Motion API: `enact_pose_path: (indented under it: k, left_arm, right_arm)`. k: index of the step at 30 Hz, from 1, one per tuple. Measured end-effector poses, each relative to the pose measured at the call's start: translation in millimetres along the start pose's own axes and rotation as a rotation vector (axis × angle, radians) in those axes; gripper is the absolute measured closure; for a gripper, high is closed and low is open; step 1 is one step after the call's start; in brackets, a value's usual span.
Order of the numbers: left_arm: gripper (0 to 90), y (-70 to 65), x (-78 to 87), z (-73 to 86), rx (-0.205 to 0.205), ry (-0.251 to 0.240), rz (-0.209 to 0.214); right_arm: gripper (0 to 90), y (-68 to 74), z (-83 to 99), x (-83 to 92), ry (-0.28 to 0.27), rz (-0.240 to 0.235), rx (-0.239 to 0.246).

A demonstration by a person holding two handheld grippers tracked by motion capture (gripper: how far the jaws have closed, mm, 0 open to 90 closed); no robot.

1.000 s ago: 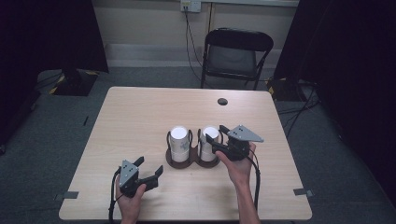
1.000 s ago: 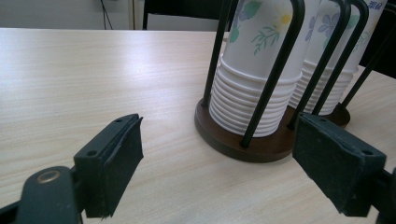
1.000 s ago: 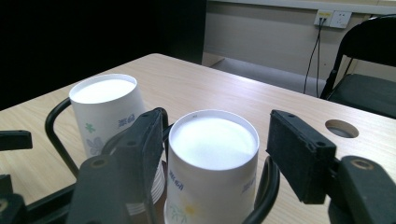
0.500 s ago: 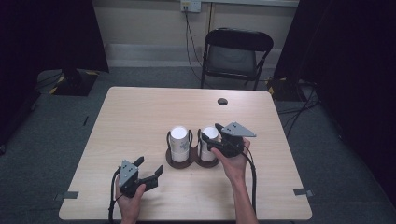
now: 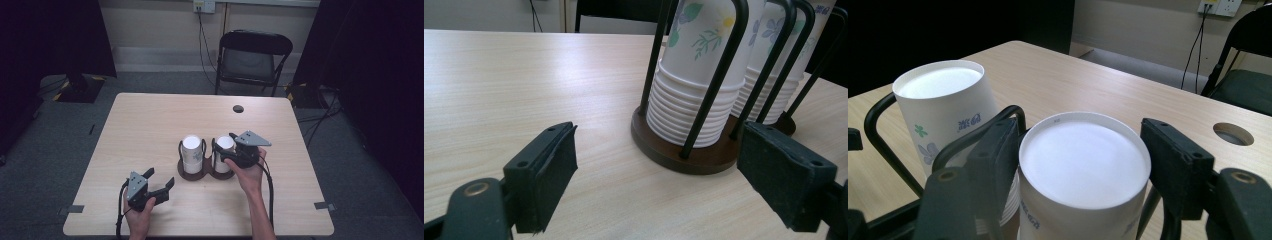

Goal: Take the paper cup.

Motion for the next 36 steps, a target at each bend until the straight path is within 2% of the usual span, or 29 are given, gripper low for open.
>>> enact_pose_path:
  k: [7,16,23,36]
  left_arm:
    - [15.9,0.5,0.2,0.0,0.003,-0.001,0.001]
    - [15.9,0.8,0.4,0.0,0.005,-0.002,0.002]
    - [15.9,0.4,0.2,0.0,0.004,-0.001,0.0]
    - [16.0,0.4,-0.2,0.0,0.001,0.002,0.0]
  right_arm:
    - [33.6,-0.2,4.0,-1.5,-0.001,0.014,-0.01]
    - [35.7,-0.2,1.5,-2.1,0.009,0.009,-0.006]
    - [36.0,-3.0,-2.3,2.1,-0.01,0.008,-0.022]
    - [36.3,-4.0,-8.9,5.4,-0.026,0.01,-0.02]
Point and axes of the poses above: each handheld gripper's, and its own axes: x roughly backward along the jaws, z roughly out of its underside, y roughly to its left, the point moved 4 cm from there along -x, roughly forward along the jaws, and after that the axes turned 4 degrees about -z, right-handed, at the moved point
